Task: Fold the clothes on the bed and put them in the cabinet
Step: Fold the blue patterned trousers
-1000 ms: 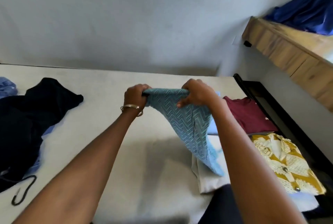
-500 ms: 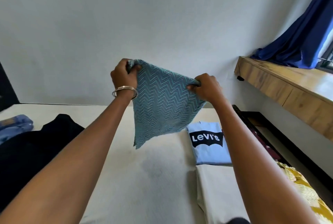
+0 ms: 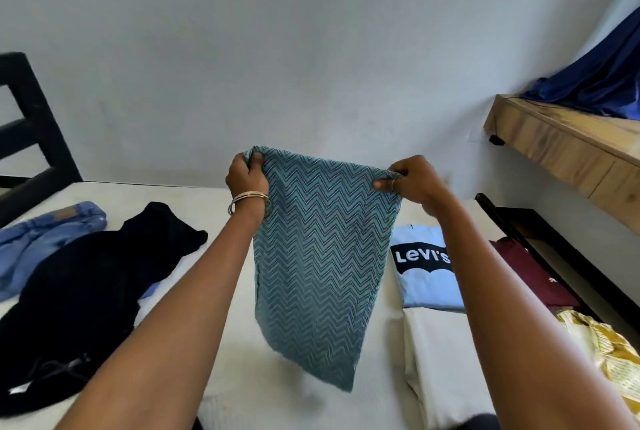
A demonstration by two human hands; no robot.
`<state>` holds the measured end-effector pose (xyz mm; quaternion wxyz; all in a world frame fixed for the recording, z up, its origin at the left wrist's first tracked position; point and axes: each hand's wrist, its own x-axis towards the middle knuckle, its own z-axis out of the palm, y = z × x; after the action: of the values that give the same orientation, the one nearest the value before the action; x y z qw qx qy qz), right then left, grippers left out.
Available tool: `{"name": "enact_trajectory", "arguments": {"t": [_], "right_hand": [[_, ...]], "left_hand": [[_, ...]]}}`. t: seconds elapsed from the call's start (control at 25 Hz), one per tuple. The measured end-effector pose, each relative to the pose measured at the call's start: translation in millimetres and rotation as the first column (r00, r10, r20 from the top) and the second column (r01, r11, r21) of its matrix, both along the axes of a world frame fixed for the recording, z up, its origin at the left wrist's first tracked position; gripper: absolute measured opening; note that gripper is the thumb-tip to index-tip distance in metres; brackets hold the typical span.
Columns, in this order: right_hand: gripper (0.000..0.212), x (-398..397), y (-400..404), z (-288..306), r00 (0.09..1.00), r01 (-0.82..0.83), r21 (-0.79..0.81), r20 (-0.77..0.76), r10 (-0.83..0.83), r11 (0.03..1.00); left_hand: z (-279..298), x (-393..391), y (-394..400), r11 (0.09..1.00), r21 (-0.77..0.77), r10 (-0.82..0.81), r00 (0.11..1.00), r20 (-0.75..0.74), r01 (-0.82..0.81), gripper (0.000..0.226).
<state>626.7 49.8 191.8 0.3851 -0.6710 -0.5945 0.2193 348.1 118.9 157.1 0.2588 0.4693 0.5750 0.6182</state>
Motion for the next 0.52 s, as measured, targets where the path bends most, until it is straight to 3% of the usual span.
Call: {"name": "enact_trajectory", "arguments": {"t": [0.08, 0.16, 0.24, 0.36, 0.52], "right_hand": [[0.039, -5, 8, -24, 0.952, 0.04, 0.035, -0.305, -0.028, 0.999], [0.036, -13, 19, -45, 0.87, 0.083, 0.053, -0.491, -0.047, 0.995], [0.031, -17, 31, -55, 0.822, 0.149, 0.082, -0.564, -0.077, 0.985], [0.012, -20, 42, -44, 0.795, 0.236, 0.206, -0.603, -0.066, 0.95], [0.008, -14, 33, -36, 0.775, 0.178, 0.327, -0.628, 0.073, 0.928]], "left_hand": [[-12, 6, 13, 0.992, -0.11, -0.04, 0.981, 0.189, 0.062, 0.028], [-21, 14, 27, 0.973, -0.187, -0.062, 0.939, 0.339, 0.132, 0.027], [-21, 19, 41, 0.969, -0.177, -0.083, 0.905, 0.418, 0.17, 0.025], [-5, 22, 59, 0.977, -0.071, -0.152, 0.897, 0.416, 0.199, 0.023], [14, 21, 55, 0.97, 0.034, -0.232, 0.872, 0.43, 0.241, 0.027]]}}
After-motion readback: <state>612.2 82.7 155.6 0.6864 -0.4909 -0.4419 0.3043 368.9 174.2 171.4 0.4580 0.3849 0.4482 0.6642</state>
